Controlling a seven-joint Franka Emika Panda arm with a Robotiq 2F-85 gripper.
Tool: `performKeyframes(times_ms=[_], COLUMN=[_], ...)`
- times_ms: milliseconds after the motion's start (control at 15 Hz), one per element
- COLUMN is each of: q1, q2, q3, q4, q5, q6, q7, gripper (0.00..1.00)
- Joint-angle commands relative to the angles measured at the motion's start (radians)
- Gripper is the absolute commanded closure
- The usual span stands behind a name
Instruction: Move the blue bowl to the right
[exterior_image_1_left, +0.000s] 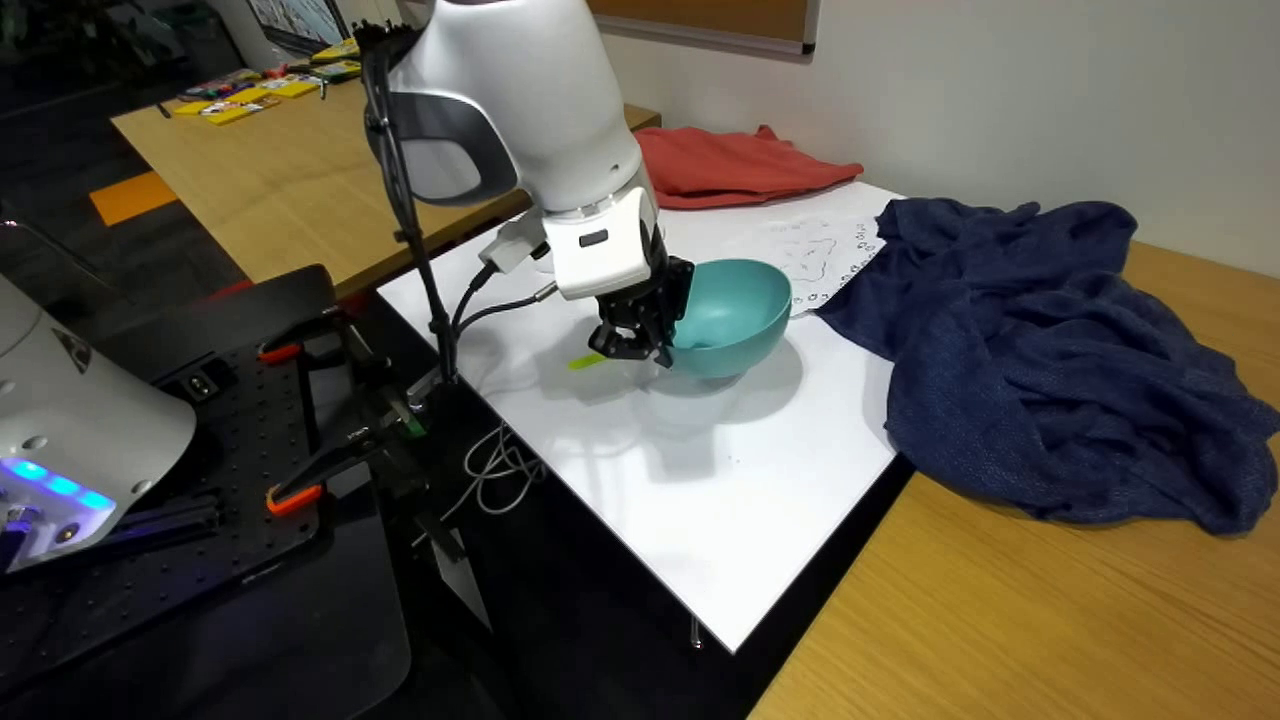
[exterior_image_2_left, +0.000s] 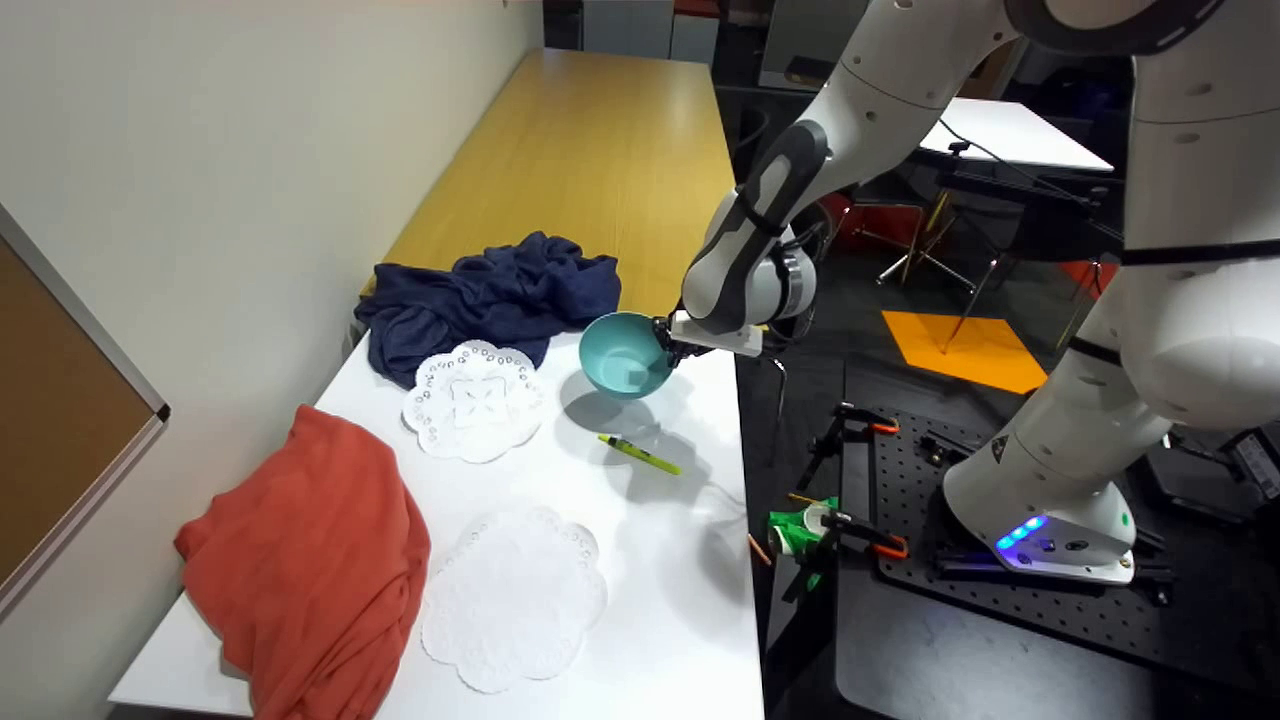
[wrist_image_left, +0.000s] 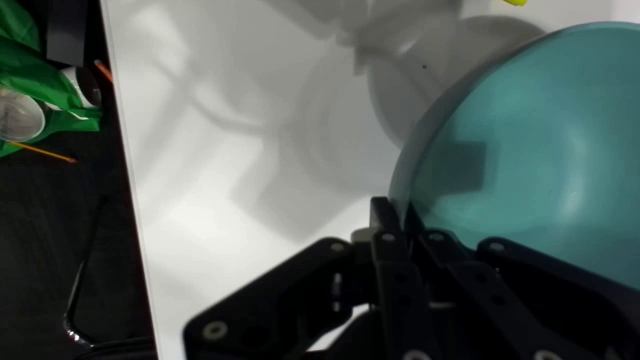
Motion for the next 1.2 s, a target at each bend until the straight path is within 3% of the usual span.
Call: performKeyframes(times_ms=[0, 533, 600, 667, 1133], q1=[0.092, 0.161, 0.165, 0.173, 0.231], q2=[0.013, 0.054, 0.054, 0.055, -0.018], q3=[-0.085, -0.146, -0.150, -0.158, -0.177], q4=[0.017, 0.053, 0.055, 0.055, -0.001], q5=[0.025, 0.005, 0.004, 0.002, -0.002], q6=[-0.042, -0.124, -0.129, -0.135, -0.076], q7=[0.074, 0.150, 0.153, 0.156, 0.169], gripper=[0.99, 0.99, 0.71, 0.70, 0.19])
